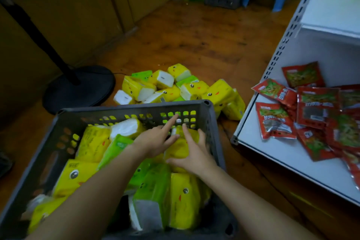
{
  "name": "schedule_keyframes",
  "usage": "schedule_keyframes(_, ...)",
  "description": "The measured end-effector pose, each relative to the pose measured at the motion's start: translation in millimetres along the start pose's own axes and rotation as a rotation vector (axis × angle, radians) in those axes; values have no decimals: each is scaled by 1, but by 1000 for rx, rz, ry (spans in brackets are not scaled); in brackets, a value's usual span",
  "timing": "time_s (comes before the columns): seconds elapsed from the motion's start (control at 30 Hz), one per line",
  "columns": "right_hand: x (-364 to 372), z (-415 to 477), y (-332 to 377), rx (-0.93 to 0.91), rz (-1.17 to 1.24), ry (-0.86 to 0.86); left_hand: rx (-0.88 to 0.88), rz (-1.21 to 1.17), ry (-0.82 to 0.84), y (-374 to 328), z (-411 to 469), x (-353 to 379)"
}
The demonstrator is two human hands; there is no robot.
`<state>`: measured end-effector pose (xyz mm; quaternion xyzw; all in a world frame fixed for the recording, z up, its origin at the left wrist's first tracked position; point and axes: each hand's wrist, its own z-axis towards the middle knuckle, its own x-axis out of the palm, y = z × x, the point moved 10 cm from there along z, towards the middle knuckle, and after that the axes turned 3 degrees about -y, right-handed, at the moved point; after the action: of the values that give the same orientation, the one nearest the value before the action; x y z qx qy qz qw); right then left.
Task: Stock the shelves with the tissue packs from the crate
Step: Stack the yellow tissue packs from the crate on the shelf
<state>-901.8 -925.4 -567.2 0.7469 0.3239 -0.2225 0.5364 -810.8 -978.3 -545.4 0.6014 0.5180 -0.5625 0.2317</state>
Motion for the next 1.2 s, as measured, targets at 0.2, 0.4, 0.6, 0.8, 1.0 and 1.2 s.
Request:
schedule_keyframes(0.2,1,-2,-2,-66,-31,0,-131,21,-26,7,-10,7)
schedule_keyframes(0.4,-3,-7,7,-37,-91,26,-213,-34,-10,14,-31,10)
schedule_keyframes(0.6,2,-13,4,44,-187,146,-177,42,100,-1,-23,23)
schedule_keyframes(0.8,2,-9,-8,118,-156,112,-205,-76,4,0,-17,12)
schedule_keyframes(1.0,2,-9,-11,109,-113,58,-242,-176,-125,9,-22,-15)
schedule_keyframes(1.2,-11,-8,-7,162,339,-35,-294,-433,-295,32,-27,-40)
